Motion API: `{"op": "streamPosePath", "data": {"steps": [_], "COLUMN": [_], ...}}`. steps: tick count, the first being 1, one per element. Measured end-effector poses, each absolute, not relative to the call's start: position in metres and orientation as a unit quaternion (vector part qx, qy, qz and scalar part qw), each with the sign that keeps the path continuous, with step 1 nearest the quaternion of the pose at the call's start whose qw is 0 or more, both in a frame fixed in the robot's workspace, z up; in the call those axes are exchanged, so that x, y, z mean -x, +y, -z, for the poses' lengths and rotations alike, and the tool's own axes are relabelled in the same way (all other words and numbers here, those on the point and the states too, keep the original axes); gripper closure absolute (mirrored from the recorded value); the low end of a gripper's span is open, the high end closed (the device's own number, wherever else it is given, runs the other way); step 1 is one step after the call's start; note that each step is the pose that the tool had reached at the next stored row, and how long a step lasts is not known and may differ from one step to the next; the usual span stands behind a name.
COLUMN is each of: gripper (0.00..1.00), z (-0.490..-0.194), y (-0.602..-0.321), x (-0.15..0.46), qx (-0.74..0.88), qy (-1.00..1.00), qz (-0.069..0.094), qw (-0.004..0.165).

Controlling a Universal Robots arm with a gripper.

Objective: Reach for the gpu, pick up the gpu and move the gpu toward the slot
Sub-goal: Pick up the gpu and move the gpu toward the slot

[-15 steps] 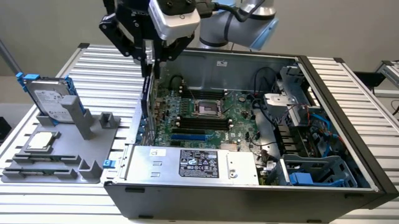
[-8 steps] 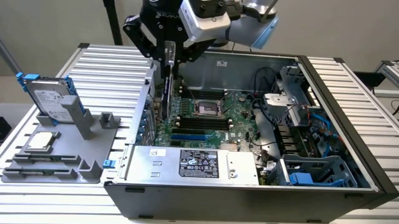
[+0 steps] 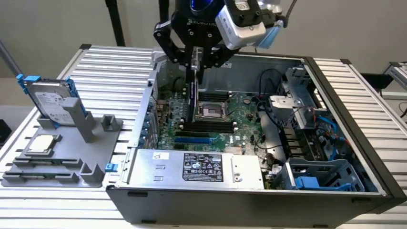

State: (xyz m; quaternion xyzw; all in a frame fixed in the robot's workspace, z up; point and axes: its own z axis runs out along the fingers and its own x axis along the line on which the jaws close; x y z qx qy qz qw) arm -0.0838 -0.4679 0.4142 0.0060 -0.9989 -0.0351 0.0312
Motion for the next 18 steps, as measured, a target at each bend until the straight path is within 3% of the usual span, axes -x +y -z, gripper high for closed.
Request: {"op": "streamPosePath", "data": {"steps": [11, 18], "gripper": [0.74, 0.74], "z": [-0.404, -0.404], "y": [-0.455, -0.454], "x": [0.042, 0.035], "qx": [-0.006, -0.005], "qy": [-0.999, -0.999], "qz": [0.020, 0.020], "qw": [0.031, 0.032]}}
